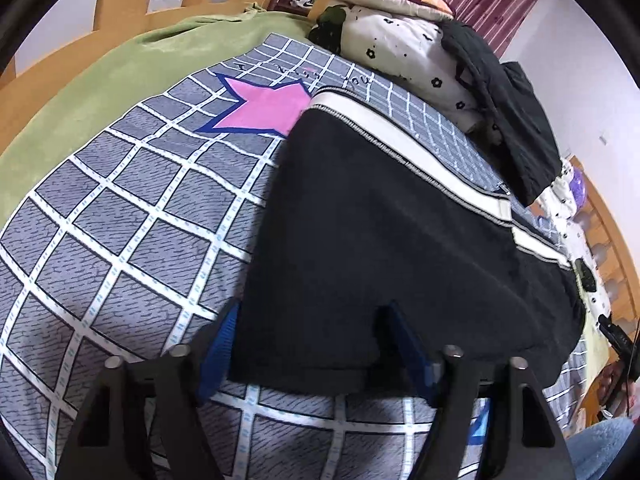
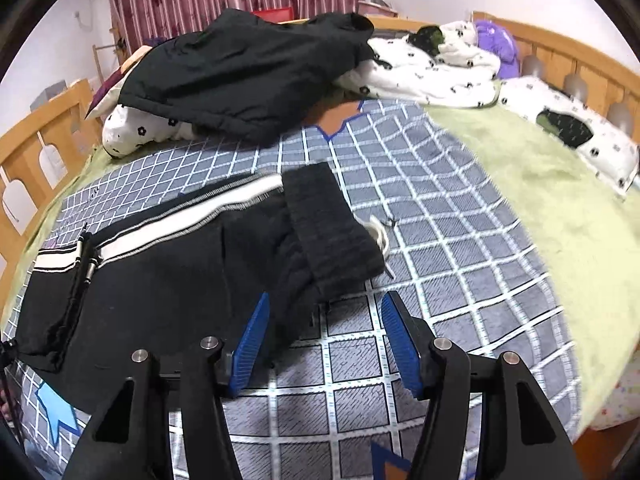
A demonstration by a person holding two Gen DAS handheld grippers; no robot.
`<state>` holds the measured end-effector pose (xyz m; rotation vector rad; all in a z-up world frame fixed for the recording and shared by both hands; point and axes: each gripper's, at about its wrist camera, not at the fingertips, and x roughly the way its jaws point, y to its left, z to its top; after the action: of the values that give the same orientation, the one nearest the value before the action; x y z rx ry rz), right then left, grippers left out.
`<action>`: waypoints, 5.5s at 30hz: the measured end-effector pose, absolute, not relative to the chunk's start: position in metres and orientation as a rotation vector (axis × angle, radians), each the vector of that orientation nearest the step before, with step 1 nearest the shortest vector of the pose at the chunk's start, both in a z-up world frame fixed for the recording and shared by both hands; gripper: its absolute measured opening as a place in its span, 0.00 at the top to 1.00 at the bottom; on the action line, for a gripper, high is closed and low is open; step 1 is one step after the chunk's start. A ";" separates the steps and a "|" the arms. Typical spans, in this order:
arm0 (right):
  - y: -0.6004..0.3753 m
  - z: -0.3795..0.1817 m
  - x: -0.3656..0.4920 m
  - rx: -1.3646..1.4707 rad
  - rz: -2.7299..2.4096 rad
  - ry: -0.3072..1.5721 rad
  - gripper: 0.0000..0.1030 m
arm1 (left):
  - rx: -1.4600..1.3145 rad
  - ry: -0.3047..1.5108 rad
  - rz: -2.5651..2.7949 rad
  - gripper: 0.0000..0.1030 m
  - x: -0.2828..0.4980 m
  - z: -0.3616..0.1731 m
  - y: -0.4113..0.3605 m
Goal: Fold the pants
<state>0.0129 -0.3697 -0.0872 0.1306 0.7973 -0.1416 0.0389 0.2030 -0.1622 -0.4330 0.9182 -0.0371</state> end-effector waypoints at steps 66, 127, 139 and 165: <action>-0.212 -0.166 0.094 0.347 0.365 1.063 0.62 | -0.245 0.933 -0.430 0.47 0.009 -0.157 0.011; -0.339 -0.109 0.036 0.020 0.119 0.825 0.73 | -0.082 0.874 -0.337 0.62 0.034 -0.108 -0.059; -0.348 -0.106 0.048 0.040 0.125 0.827 0.52 | -0.082 0.920 -0.319 0.53 0.059 -0.121 -0.063; -0.371 -0.076 0.144 0.127 0.086 0.678 0.65 | -0.058 0.751 -0.402 0.50 0.182 -0.073 -0.135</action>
<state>0.1444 -0.3711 -0.0762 0.1270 0.6779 0.0856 0.1819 -0.1353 -0.0726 -0.0576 0.7514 -0.4024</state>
